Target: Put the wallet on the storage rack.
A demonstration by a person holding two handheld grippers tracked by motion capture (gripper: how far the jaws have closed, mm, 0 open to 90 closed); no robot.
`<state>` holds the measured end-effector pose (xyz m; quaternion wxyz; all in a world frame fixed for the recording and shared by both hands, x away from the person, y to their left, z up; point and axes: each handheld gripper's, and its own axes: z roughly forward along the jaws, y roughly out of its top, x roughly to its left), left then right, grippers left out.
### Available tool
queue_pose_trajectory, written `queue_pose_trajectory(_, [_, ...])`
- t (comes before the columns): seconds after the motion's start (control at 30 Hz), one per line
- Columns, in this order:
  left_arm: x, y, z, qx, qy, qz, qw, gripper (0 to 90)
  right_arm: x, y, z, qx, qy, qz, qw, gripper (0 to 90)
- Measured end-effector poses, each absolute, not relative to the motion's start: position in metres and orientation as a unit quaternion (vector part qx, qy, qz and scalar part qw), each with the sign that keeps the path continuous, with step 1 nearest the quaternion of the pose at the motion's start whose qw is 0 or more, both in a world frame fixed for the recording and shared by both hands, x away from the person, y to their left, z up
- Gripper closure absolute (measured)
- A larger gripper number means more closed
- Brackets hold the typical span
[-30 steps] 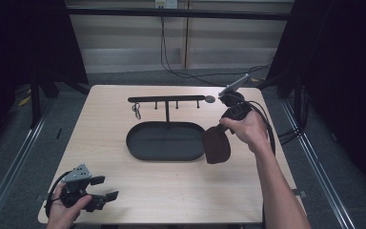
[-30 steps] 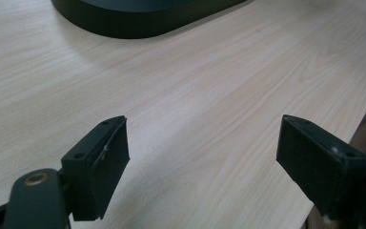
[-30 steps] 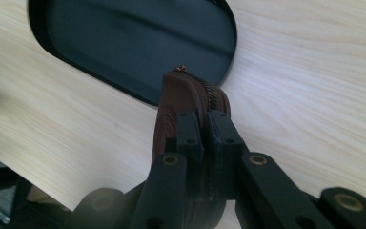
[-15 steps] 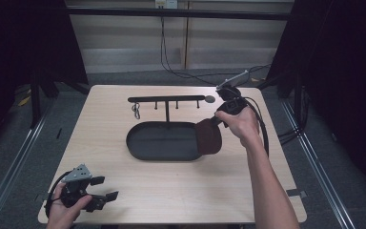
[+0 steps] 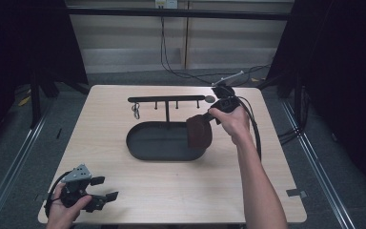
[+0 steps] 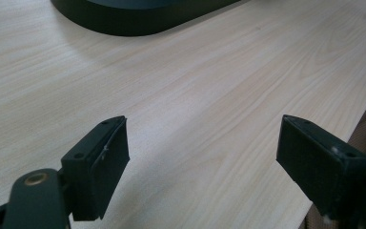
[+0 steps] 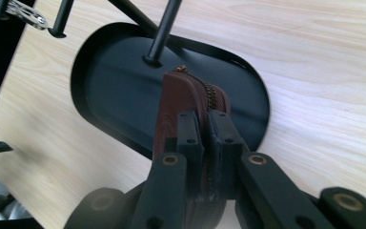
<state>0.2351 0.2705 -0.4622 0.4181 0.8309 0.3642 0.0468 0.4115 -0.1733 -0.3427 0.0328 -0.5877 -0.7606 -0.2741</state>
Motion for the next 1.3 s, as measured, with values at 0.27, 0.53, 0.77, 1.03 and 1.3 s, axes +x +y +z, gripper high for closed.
queue_pose_trajectory(0.27, [0.235,0.27,-0.462,0.83,0.365,0.046,0.419,18.0,0.418,-0.175,-0.36,-0.6,-0.746,-0.287,0.042,84.7])
queue_pose_trajectory(0.53, [0.234,0.27,-0.462,0.831,0.362,0.046,0.419,18.0,0.422,-0.178,-0.378,-0.607,-0.728,-0.314,0.054,84.7])
queue_pose_trajectory(0.77, [0.234,0.271,-0.461,0.831,0.361,0.047,0.42,18.0,0.425,-0.176,-0.397,-0.605,-0.722,-0.328,0.069,84.6])
queue_pose_trajectory(1.03, [0.234,0.27,-0.461,0.83,0.362,0.047,0.422,18.0,0.427,-0.172,-0.417,-0.61,-0.718,-0.327,0.074,84.6])
queue_pose_trajectory(1.3, [0.233,0.27,-0.461,0.832,0.359,0.047,0.421,18.1,0.429,-0.173,-0.435,-0.611,-0.711,-0.342,0.063,83.6])
